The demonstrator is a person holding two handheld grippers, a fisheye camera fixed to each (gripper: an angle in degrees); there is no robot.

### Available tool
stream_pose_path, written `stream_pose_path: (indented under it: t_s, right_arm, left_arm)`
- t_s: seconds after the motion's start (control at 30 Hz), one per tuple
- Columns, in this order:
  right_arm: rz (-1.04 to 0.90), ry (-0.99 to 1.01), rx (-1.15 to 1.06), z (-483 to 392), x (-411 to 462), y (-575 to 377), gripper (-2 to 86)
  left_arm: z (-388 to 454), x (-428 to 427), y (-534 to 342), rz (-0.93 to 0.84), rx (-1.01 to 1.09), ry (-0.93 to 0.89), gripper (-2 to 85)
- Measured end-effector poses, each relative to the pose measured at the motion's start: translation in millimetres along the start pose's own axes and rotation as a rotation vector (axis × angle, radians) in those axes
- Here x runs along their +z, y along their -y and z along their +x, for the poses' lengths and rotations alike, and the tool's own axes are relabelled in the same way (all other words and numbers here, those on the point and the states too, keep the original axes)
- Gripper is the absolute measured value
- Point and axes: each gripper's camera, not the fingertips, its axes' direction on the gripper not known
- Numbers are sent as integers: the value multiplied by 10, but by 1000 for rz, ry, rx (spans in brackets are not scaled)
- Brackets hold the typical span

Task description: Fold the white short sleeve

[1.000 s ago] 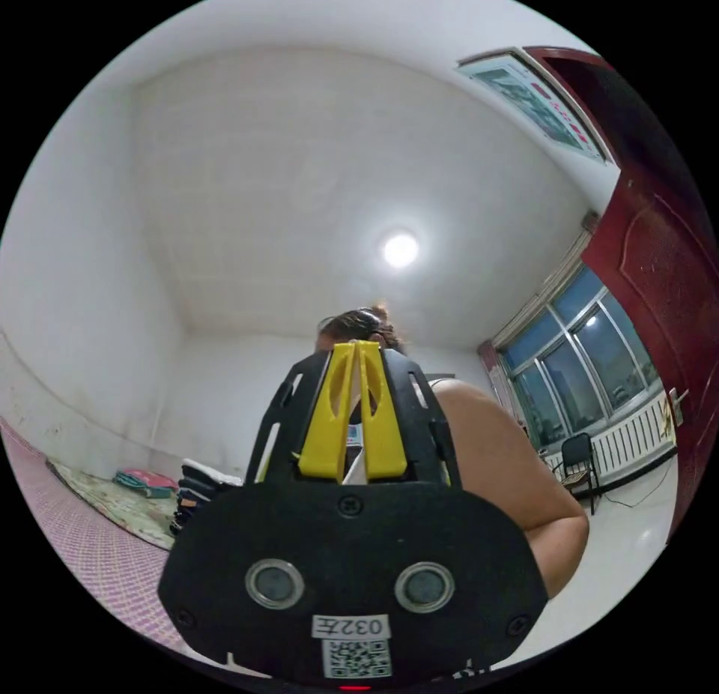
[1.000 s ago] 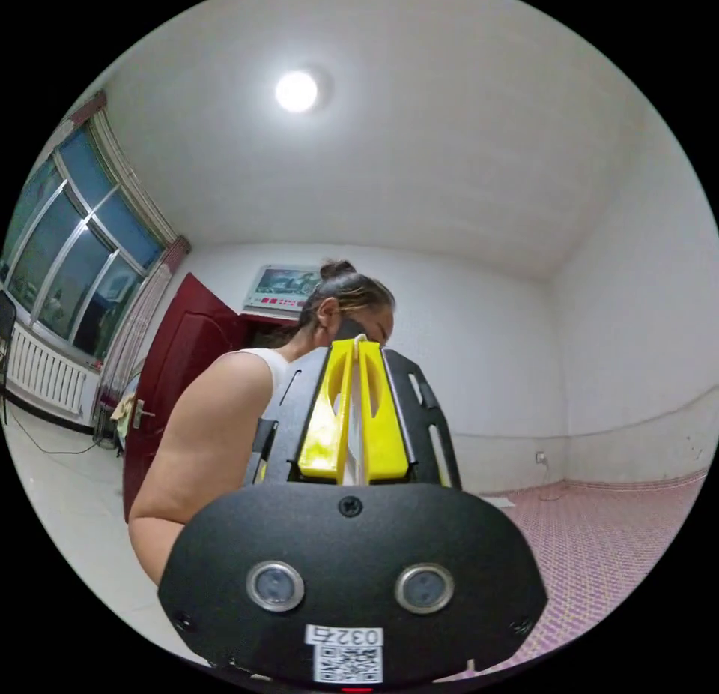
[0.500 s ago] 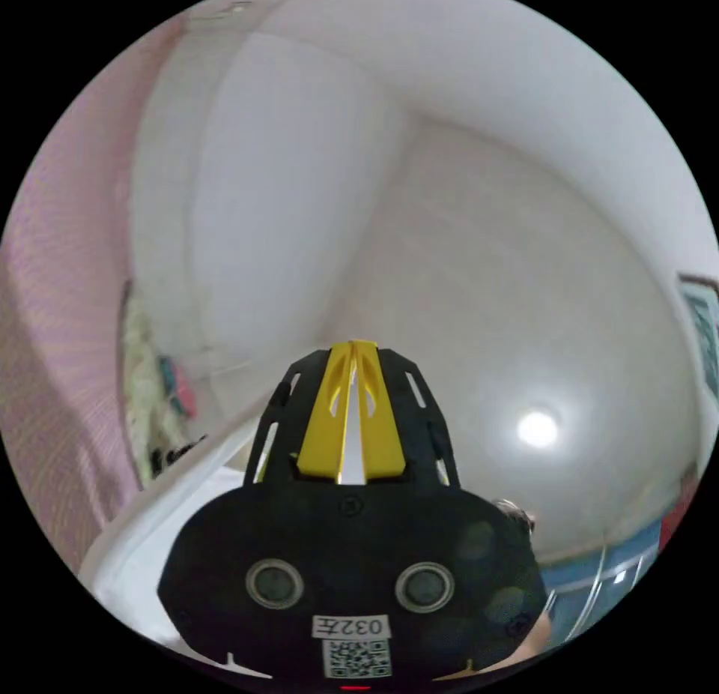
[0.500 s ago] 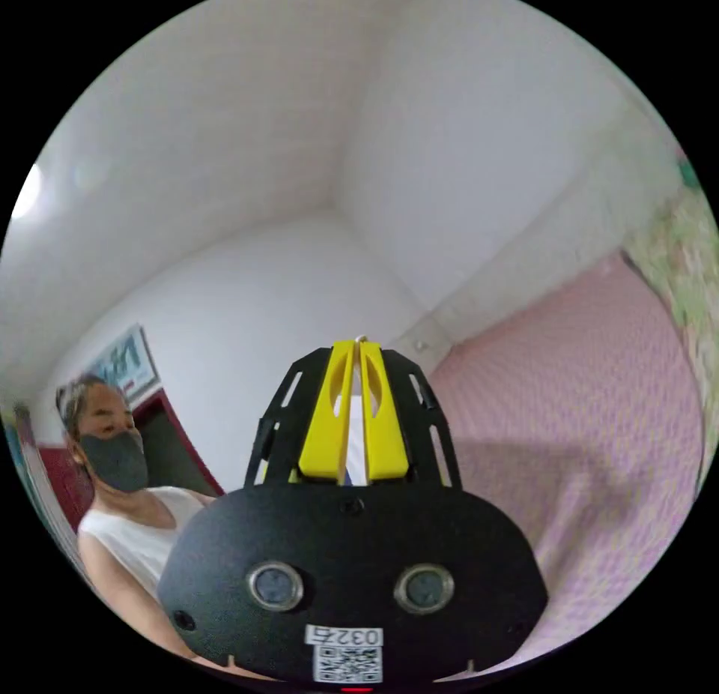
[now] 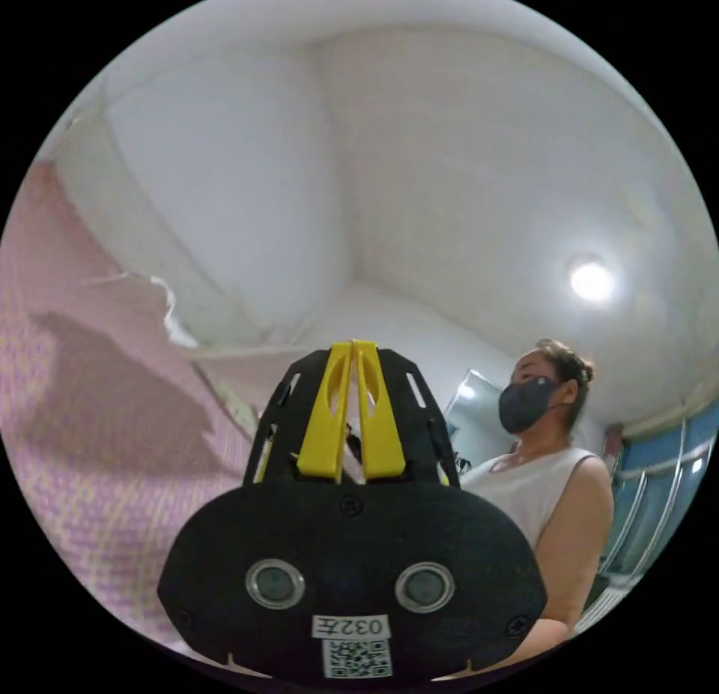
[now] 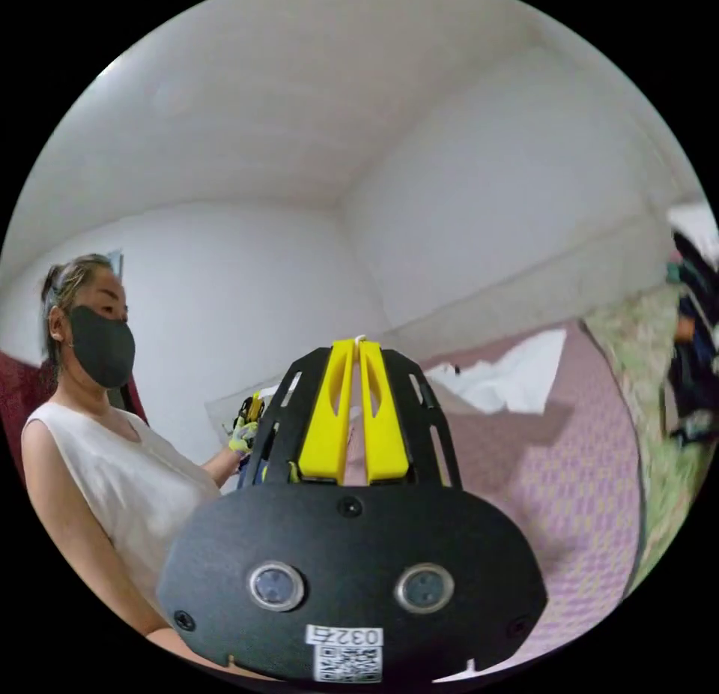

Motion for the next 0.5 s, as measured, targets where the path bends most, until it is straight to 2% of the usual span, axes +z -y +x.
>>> stream_pose_path:
  t_s: [0.1, 0.17, 0.27, 0.43, 0.5]
  right_arm:
    - [-100, -66, 261, 465, 41, -859, -9]
    - [-235, -164, 481, 821, 112, -1585, -9]
    - [-348, -239, 705, 1169, 162, -2366, -9]
    - [-513, -357, 834, 1348, 303, -2949, -9]
    - [-522, -373, 865, 1358, 323, -3031, -9]
  left_arm:
    - [-551, -172, -874, -132, -225, 214, -9]
    - [-955, -309, -1570, -226, -399, 412, -9]
    - [-1374, -408, -2303, -265, -599, 471, -9]
    - [-1640, -357, -2869, -386, -717, 602, -8]
    - [-1672, -362, -2970, -381, -745, 619, -8]
